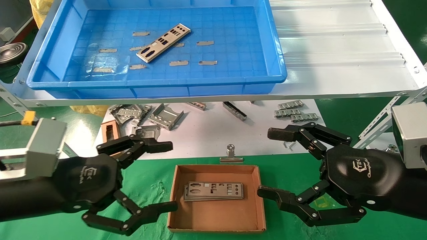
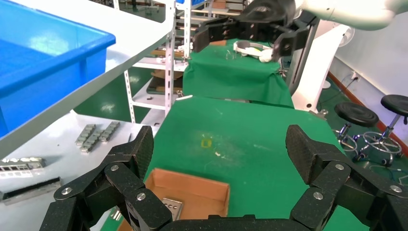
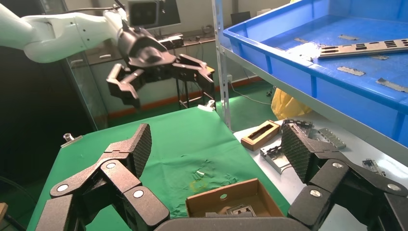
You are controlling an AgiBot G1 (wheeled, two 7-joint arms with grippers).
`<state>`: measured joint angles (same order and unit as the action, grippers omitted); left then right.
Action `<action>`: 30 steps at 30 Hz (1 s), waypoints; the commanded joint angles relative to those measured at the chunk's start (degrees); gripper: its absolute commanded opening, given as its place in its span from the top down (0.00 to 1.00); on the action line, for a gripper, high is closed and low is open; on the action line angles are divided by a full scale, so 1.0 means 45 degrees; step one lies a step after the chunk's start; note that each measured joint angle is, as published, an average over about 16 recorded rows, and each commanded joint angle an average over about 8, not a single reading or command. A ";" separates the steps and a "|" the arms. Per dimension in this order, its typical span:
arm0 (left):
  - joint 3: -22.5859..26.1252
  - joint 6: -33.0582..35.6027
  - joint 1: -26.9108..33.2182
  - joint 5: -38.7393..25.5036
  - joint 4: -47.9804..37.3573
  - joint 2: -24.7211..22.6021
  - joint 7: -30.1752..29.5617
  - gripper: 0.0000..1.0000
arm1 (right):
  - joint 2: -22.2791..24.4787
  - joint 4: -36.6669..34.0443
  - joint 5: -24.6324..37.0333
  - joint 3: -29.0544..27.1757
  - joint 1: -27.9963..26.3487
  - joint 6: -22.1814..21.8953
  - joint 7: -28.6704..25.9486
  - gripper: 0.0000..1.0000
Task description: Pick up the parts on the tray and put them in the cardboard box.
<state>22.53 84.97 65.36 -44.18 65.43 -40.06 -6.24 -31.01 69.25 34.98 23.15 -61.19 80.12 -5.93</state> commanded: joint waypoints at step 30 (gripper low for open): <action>-0.1537 0.0179 -0.0900 0.0571 0.1919 0.1190 -0.1038 0.00 | 0.0001 -0.0003 -0.0001 -0.0001 0.0002 -0.0004 0.0000 0.00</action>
<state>15.59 85.78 61.29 -41.60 74.10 -34.69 -10.92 -31.01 69.23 34.97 23.14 -61.18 80.11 -5.93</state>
